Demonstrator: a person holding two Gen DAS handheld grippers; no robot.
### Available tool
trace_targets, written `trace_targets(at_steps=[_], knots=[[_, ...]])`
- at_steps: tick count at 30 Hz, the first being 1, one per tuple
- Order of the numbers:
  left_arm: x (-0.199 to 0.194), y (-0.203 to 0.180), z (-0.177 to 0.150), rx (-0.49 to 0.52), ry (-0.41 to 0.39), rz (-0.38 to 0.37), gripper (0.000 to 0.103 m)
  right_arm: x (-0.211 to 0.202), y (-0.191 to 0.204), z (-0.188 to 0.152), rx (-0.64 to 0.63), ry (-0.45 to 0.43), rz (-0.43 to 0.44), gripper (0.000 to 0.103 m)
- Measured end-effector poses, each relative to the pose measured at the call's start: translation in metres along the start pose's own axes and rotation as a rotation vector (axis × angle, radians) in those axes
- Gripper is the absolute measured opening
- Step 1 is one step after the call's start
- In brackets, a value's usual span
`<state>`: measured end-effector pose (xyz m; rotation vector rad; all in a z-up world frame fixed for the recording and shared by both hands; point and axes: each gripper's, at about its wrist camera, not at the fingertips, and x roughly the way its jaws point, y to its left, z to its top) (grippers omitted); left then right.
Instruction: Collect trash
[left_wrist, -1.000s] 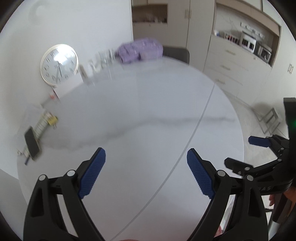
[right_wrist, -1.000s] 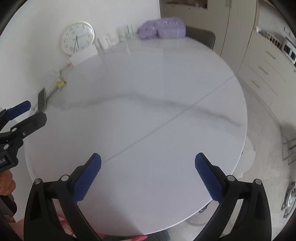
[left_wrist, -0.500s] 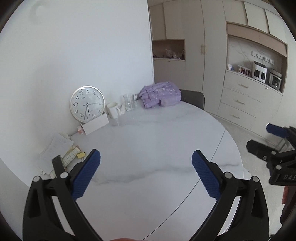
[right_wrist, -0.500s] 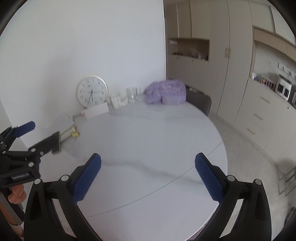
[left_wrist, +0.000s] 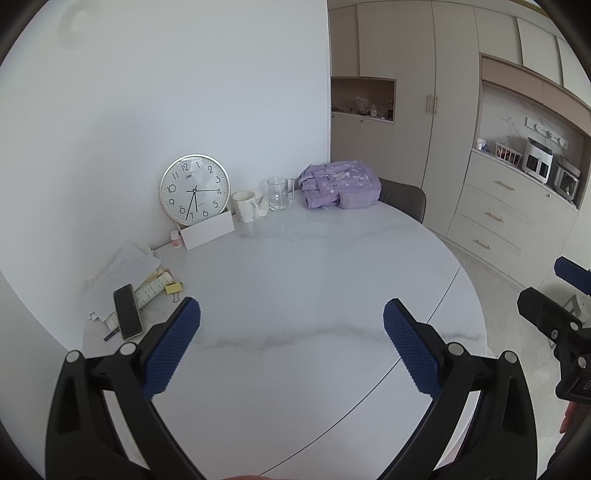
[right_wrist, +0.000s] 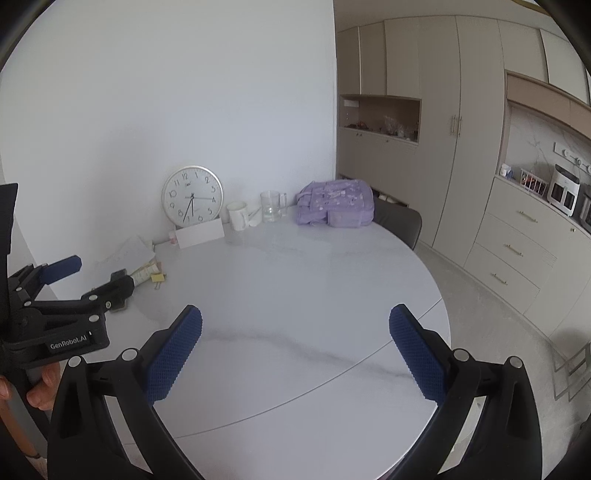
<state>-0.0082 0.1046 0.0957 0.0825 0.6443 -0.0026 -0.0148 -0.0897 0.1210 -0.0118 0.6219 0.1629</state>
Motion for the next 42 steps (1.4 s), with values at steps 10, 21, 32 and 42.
trace_targets(at_steps=[10,21,32,42], knots=[[0.002,0.002,-0.005,0.015,0.006,-0.017,0.095,0.000,0.005,-0.008,0.019,0.011,-0.009,0.101],[0.004,0.004,-0.005,0.011,0.014,-0.026,0.095,0.001,0.008,-0.010,0.016,0.023,-0.020,0.101],[0.005,0.004,-0.003,0.011,0.016,-0.028,0.095,0.002,0.007,-0.008,0.025,0.031,-0.020,0.101],[0.005,0.004,-0.003,0.011,0.022,-0.033,0.095,0.002,0.011,-0.007,0.021,0.031,-0.026,0.101]])
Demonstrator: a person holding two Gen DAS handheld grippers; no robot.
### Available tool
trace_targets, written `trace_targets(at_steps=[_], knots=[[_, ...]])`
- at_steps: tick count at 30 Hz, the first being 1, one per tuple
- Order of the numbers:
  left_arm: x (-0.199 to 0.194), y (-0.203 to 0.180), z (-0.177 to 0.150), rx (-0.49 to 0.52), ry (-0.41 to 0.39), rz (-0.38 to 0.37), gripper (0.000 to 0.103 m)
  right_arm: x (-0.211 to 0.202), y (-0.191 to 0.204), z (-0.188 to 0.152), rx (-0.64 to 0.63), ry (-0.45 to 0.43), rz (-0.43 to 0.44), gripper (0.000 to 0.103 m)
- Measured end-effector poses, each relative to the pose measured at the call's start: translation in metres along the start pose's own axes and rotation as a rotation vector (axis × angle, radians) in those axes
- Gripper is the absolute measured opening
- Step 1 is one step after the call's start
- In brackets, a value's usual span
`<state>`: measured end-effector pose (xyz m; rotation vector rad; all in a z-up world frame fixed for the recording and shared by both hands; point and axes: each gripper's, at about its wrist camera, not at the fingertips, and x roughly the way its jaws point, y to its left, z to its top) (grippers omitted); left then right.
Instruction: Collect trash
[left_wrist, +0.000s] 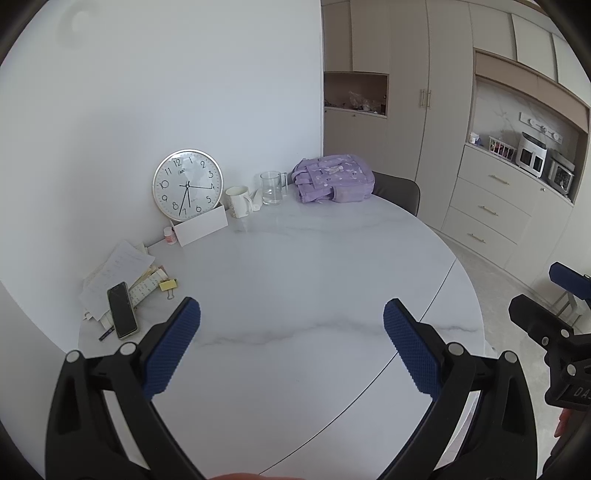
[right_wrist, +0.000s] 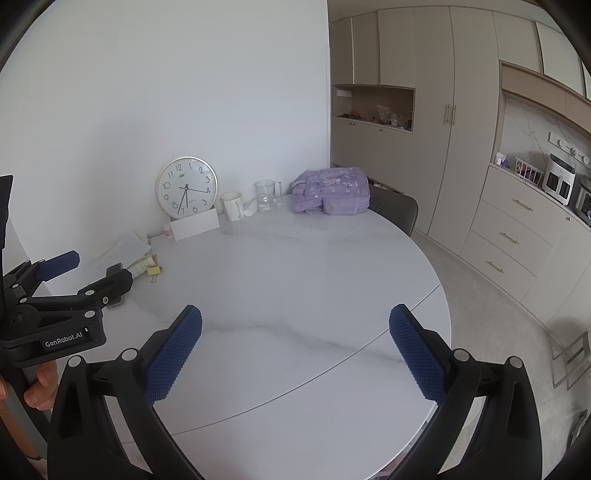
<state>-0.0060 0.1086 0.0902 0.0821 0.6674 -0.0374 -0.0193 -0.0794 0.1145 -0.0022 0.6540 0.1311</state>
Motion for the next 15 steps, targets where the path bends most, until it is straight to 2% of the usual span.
trace_targets(at_steps=[15], knots=[[0.0020,0.0028,-0.0018,0.000,0.010,-0.005,0.095,0.0003,-0.0006,-0.0060,-0.007,0.014,-0.003,0.101]])
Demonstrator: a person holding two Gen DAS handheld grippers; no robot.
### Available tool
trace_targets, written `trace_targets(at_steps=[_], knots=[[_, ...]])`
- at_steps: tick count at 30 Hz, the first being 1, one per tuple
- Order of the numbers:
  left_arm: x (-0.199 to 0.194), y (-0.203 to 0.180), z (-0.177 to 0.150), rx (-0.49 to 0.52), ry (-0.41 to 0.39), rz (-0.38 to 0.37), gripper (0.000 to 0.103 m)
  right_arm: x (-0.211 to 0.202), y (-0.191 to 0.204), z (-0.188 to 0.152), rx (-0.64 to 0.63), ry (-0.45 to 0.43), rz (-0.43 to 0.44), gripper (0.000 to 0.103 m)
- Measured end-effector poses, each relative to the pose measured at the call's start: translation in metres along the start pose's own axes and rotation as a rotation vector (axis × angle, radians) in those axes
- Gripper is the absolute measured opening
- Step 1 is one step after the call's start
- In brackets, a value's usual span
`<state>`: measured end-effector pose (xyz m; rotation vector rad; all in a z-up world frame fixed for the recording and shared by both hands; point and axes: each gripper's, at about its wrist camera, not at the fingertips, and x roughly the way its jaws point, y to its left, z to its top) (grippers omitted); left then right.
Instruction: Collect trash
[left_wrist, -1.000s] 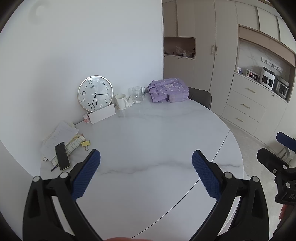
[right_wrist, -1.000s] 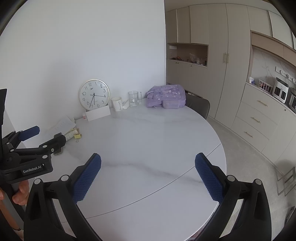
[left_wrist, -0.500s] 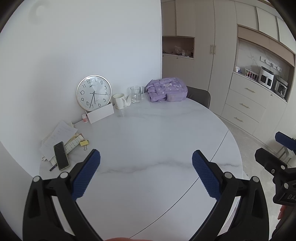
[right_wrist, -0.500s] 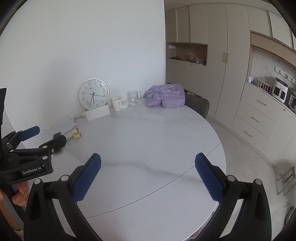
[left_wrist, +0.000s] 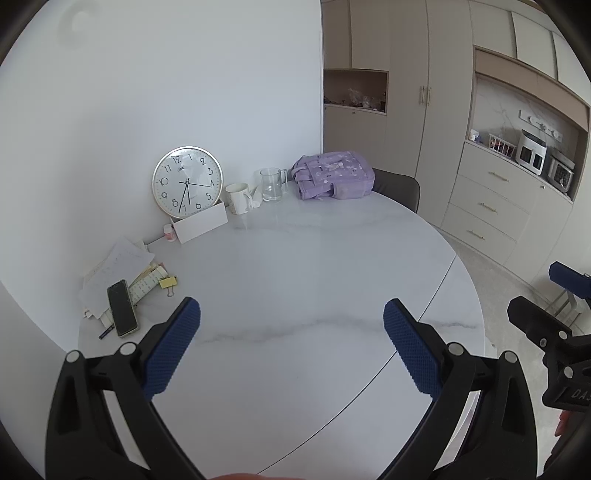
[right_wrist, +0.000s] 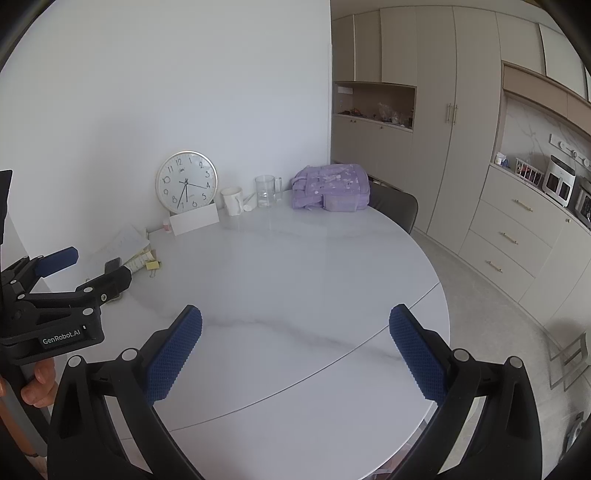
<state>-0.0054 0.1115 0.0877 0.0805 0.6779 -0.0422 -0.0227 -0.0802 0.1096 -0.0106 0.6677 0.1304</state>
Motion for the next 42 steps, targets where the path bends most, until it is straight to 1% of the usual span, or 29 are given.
trace_targets(at_steps=[25,32,42], knots=[[0.007,0.003,-0.003,-0.022,0.012,0.019,0.095,0.000,-0.011,-0.008,-0.003,0.021,0.001,0.101],[0.010,0.001,-0.003,-0.009,0.024,0.007,0.095,0.001,-0.012,-0.009,-0.006,0.025,0.005,0.101],[0.011,0.003,-0.003,-0.010,0.027,0.007,0.095,0.004,-0.011,-0.007,-0.008,0.030,0.005,0.101]])
